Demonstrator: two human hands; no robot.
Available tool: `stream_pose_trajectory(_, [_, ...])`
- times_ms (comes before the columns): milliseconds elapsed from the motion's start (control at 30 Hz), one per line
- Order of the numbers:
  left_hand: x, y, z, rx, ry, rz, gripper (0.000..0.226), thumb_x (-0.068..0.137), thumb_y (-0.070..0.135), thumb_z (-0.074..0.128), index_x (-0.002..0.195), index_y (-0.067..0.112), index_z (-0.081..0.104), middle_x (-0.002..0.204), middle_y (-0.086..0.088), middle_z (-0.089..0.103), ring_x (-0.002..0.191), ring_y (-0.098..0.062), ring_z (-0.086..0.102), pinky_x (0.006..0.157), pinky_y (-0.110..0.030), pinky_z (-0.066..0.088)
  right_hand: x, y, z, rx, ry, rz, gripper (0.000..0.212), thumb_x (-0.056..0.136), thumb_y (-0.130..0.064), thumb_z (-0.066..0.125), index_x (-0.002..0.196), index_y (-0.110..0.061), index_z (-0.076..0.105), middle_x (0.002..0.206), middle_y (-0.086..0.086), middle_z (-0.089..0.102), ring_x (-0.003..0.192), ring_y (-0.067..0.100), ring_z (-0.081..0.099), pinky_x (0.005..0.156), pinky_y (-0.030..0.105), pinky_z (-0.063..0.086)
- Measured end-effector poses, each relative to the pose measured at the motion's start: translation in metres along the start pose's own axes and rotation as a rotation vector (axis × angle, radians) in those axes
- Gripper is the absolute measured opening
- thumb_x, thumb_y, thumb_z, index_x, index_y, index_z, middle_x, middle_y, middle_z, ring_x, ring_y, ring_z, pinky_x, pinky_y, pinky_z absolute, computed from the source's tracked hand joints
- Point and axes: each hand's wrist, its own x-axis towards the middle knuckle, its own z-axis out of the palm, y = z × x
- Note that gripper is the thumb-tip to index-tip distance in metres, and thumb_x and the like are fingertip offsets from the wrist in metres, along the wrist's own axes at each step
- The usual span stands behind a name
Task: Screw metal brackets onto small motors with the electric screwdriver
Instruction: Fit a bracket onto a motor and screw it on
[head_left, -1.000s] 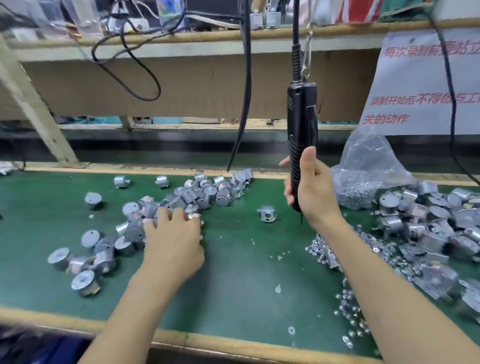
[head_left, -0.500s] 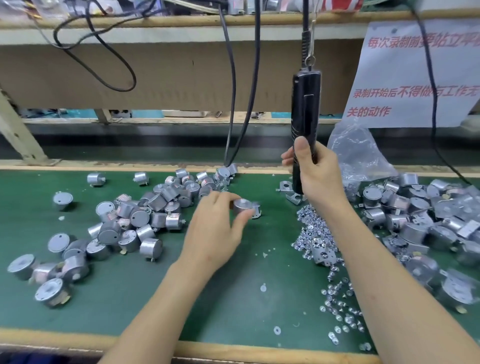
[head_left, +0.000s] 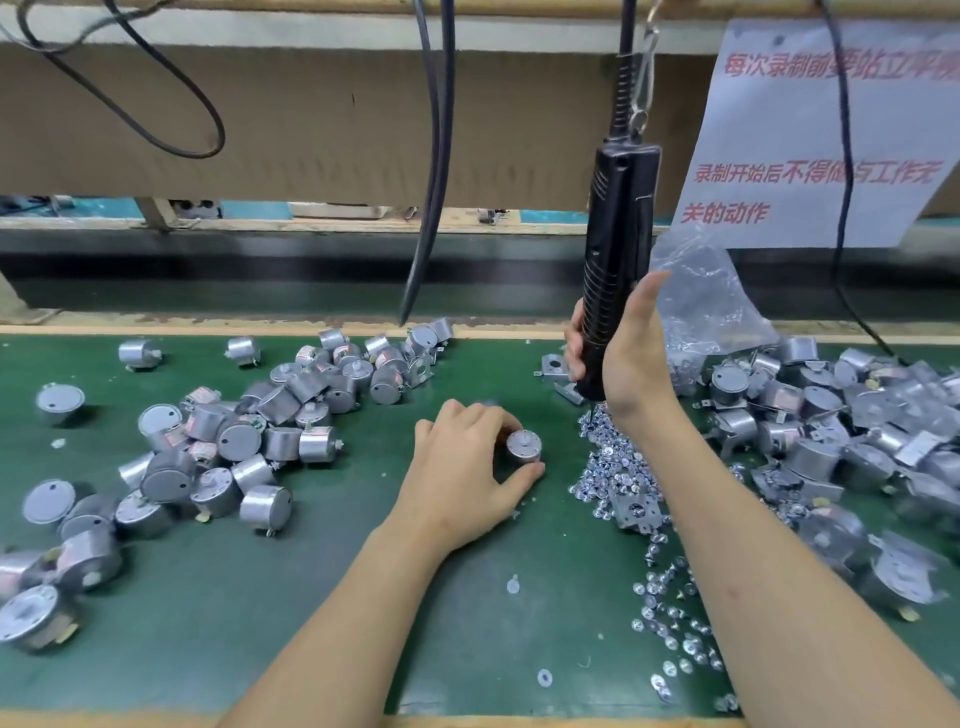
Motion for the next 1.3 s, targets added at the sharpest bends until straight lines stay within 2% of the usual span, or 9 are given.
stream_pose_trajectory(133, [0.0, -0.002, 0.001, -0.035, -0.012, -0.006, 0.026, 0.082, 0.056, 0.061, 0.099, 0.036, 0.057, 0.097, 0.021, 0.057, 0.097, -0.011, 0.042, 0.082, -0.036, 0.034, 0.001, 0.0, -0.002, 0.026, -0.03, 0.026, 0.082, 0.055, -0.106, 0.034, 0.06, -0.028, 0.059, 0.054, 0.0, 0.051, 0.04, 0.017, 0.042, 0.044, 0.025, 0.04])
stream_pose_trajectory(267, [0.001, -0.002, 0.001, -0.043, -0.017, -0.01, 0.026, 0.082, 0.054, 0.062, 0.099, 0.035, 0.057, 0.097, 0.021, 0.056, 0.097, -0.011, 0.041, 0.081, -0.035, 0.033, 0.001, -0.002, -0.004, 0.074, -0.076, 0.078, 0.092, 0.048, -0.107, 0.039, 0.064, -0.018, 0.054, 0.053, 0.001, 0.048, 0.04, 0.017, 0.039, 0.044, 0.024, 0.037])
stream_pose_trajectory(500, [0.0, -0.002, 0.001, -0.057, -0.014, -0.024, 0.026, 0.082, 0.054, 0.063, 0.099, 0.035, 0.057, 0.097, 0.021, 0.057, 0.097, -0.01, 0.042, 0.083, -0.036, 0.034, -0.001, -0.001, -0.004, 0.04, -0.096, 0.082, 0.097, 0.052, -0.106, 0.036, 0.067, -0.012, 0.052, 0.053, 0.005, 0.047, 0.04, 0.019, 0.039, 0.045, 0.024, 0.037])
stream_pose_trajectory(1300, [0.0, -0.001, 0.001, -0.076, -0.017, -0.017, 0.024, 0.081, 0.049, 0.064, 0.099, 0.034, 0.059, 0.096, 0.021, 0.056, 0.097, -0.01, 0.041, 0.083, -0.037, 0.036, -0.005, 0.01, 0.008, 0.135, -0.15, 0.092, 0.091, 0.053, -0.106, 0.037, 0.063, -0.017, 0.053, 0.051, 0.005, 0.046, 0.038, 0.02, 0.039, 0.046, 0.026, 0.036])
